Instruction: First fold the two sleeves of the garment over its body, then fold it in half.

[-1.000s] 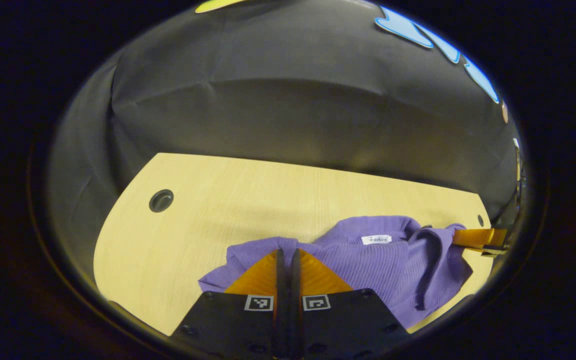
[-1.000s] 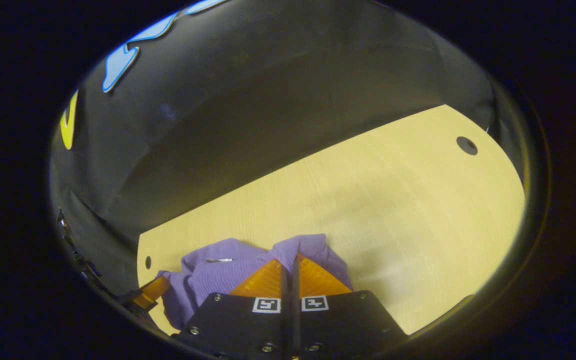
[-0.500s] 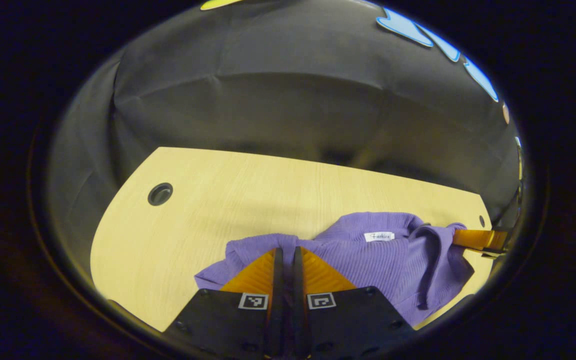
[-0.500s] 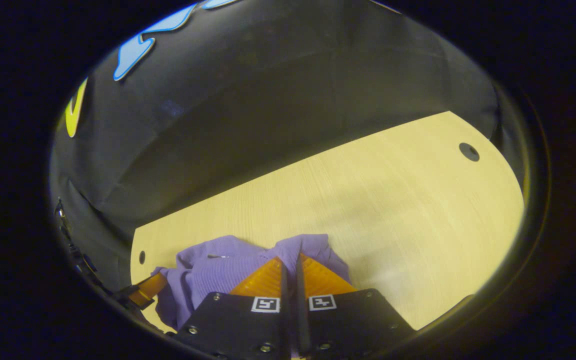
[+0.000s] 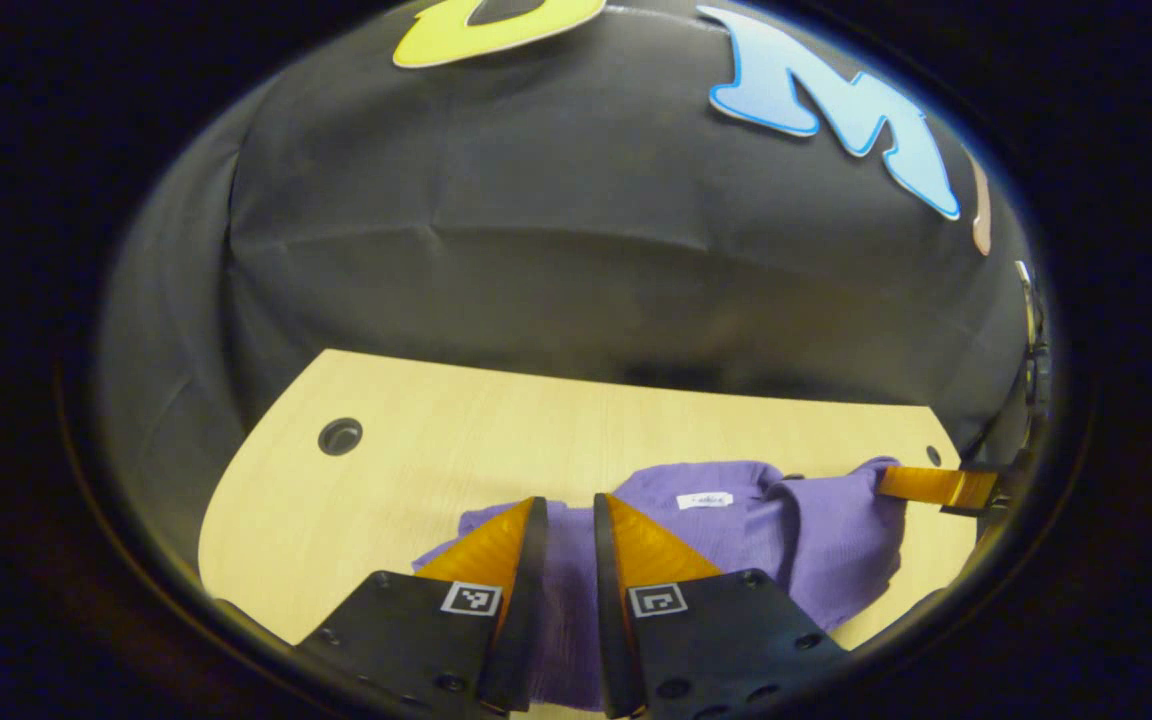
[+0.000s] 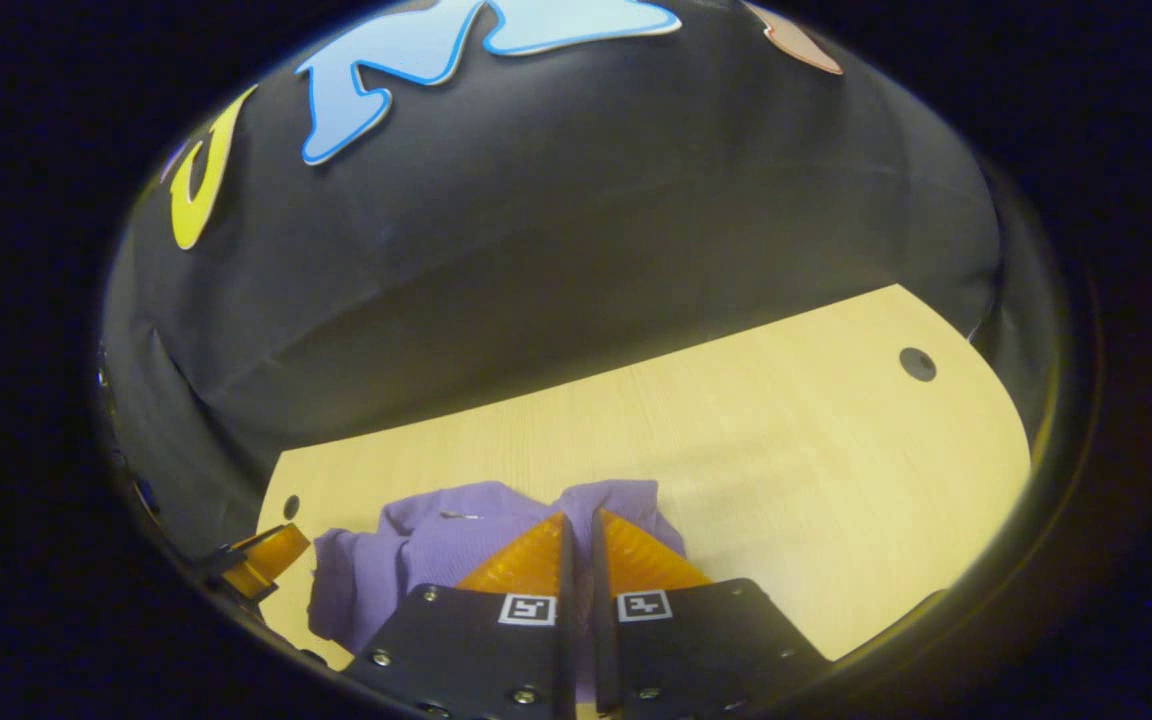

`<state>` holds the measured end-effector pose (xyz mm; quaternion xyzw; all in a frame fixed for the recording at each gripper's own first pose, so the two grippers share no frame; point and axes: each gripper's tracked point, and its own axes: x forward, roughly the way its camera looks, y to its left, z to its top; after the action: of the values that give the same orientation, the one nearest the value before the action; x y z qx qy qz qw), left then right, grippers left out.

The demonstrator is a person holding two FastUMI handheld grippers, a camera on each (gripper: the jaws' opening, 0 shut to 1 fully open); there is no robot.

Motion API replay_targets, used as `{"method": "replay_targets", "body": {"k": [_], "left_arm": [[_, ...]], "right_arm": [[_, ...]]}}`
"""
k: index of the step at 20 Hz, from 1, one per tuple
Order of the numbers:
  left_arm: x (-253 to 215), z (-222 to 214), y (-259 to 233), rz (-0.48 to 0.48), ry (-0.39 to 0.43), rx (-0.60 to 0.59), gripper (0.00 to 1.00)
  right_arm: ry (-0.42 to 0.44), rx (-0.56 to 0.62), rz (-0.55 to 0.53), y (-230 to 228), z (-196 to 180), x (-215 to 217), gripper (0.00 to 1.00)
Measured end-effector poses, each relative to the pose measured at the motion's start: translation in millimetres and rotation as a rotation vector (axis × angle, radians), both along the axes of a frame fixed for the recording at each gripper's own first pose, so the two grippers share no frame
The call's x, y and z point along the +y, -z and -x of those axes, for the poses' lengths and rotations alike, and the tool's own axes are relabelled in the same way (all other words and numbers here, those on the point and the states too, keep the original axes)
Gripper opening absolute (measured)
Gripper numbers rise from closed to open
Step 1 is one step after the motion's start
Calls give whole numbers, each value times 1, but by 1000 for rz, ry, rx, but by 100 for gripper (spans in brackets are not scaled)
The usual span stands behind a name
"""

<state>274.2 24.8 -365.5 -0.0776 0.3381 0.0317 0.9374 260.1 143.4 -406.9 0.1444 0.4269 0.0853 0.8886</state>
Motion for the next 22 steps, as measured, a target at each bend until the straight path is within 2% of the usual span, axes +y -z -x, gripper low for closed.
{"method": "replay_targets", "body": {"k": [1,3,4,5,6,7,8,11,12,13,14,16,17,20,21,22], "left_arm": [[-3,4,-11,1,8,-18,32],[-8,12,-26,-3,27,-40,32],[-10,18,-34,-9,35,-51,32],[-13,23,-42,-15,46,-62,24],[-16,29,-50,-22,55,-74,32],[-20,35,-59,-25,66,-86,32],[-25,44,-68,-25,75,-99,24],[-35,66,-105,-25,96,-156,24],[-37,75,-119,-28,100,-180,40],[-39,83,-133,-34,99,-204,40],[-39,91,-146,-37,102,-228,24],[-37,110,-169,-54,101,-281,40],[-36,119,-183,-63,98,-307,33],[-33,145,-228,-85,84,-399,33],[-32,152,-241,-97,82,-427,29],[-33,161,-251,-104,85,-448,29]], "right_arm": [[3,-11,-2,-7,3,-1,8],[6,-31,2,-20,8,-7,6],[5,-40,1,-27,13,-8,14],[8,-53,2,-36,18,-9,9],[8,-66,-2,-44,23,-10,9],[8,-81,-3,-54,29,-11,9],[9,-98,-2,-65,36,-14,9],[4,-169,-3,-108,59,-23,9],[3,-199,-1,-126,67,-25,9],[1,-227,2,-141,75,-28,9],[0,-254,7,-154,82,-32,9],[-3,-315,19,-183,97,-40,9],[-1,-344,30,-196,104,-45,9],[12,-436,56,-231,124,-58,9],[15,-460,64,-242,131,-62,9],[18,-478,69,-251,140,-67,9]]}}
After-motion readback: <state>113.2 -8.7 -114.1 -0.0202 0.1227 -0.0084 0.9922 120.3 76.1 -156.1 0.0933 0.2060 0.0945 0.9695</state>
